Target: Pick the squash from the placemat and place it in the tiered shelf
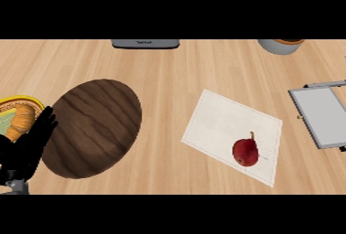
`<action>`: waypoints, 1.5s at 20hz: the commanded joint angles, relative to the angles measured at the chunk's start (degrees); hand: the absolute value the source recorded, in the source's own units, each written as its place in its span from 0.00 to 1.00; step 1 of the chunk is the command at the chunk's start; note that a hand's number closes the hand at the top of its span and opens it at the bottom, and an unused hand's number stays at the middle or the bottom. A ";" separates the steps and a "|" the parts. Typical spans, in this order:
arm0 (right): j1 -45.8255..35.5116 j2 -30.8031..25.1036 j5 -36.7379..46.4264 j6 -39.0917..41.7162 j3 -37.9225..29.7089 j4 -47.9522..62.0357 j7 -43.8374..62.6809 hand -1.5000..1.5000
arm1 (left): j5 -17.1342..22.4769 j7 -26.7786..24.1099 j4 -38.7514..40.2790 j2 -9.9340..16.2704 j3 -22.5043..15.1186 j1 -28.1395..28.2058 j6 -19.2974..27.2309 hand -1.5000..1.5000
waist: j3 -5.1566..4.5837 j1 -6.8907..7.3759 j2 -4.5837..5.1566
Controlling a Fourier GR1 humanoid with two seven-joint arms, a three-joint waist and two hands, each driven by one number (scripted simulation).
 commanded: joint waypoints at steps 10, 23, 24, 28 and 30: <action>-0.20 3.92 -9.16 -2.28 -0.91 -20.49 5.02 0.00 | 0.57 4.14 -4.67 -0.24 0.19 1.70 -0.63 0.50 | 0.48 -0.40 0.04; 3.18 1.54 -7.25 30.08 -3.52 -60.33 14.81 0.00 | 0.83 -1.12 -0.71 1.93 4.03 3.53 -1.77 0.50 | 0.19 -3.25 -1.14; 0.53 0.50 -7.84 33.07 -3.88 -61.37 15.61 0.00 | -0.69 -0.41 -0.22 -0.35 2.07 3.63 -0.13 0.50 | 0.13 -3.61 -1.25; 0.91 3.24 -8.32 41.54 -5.32 -69.91 13.52 0.00 | 0.11 0.58 -0.22 0.00 2.85 4.02 -0.39 0.50 | 0.05 -5.05 -2.00; 0.70 4.70 -8.30 45.14 -6.67 -73.16 12.55 0.00 | 0.38 0.77 0.41 0.47 3.63 3.14 -0.18 0.50 | 0.04 -5.58 -1.97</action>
